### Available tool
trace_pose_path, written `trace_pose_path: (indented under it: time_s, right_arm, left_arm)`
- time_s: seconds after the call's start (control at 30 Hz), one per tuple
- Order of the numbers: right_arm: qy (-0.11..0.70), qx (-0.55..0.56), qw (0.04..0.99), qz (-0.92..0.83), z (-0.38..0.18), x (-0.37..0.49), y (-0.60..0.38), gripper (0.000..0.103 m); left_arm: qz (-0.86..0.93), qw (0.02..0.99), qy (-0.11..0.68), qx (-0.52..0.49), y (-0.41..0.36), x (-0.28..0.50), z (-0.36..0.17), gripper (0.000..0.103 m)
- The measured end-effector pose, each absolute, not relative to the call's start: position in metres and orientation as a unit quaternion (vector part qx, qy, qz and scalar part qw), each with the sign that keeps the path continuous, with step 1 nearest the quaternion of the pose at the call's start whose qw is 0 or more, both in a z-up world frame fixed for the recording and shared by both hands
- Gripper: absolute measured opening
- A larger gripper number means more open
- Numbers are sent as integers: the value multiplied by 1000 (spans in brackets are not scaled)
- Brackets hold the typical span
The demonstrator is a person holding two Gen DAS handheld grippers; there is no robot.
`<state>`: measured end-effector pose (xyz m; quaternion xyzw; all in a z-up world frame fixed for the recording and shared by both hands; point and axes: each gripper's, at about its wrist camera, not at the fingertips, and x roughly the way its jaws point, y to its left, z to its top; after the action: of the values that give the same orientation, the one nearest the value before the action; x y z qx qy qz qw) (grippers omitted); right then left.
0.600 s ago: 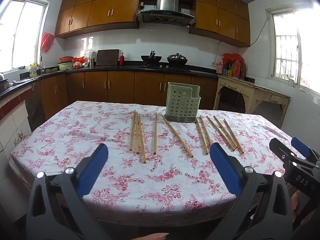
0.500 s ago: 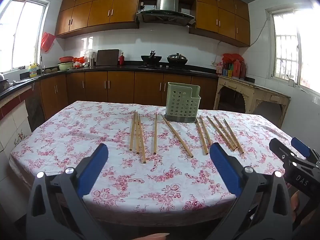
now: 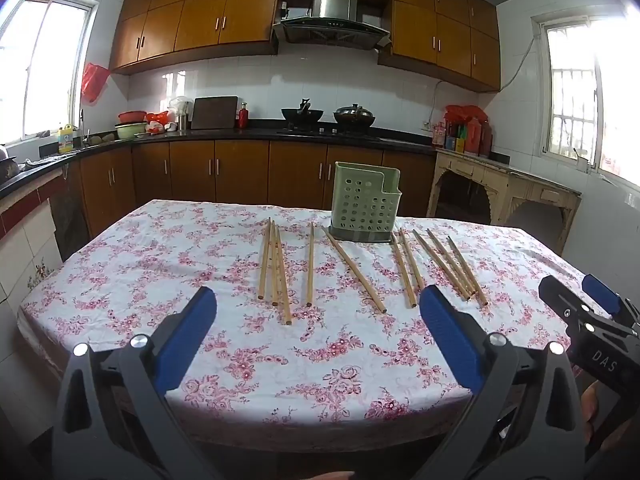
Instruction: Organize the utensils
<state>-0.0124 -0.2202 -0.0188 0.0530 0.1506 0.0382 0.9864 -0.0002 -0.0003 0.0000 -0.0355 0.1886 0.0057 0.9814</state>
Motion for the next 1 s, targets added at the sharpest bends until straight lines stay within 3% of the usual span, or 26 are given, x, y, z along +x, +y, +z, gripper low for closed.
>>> trace_pose_path:
  time_s: [1.0]
  right_arm:
    - [151,54,986,38,-19,-13,-220,101]
  left_arm:
    - [6,981,190,-36,0,-1,0,99]
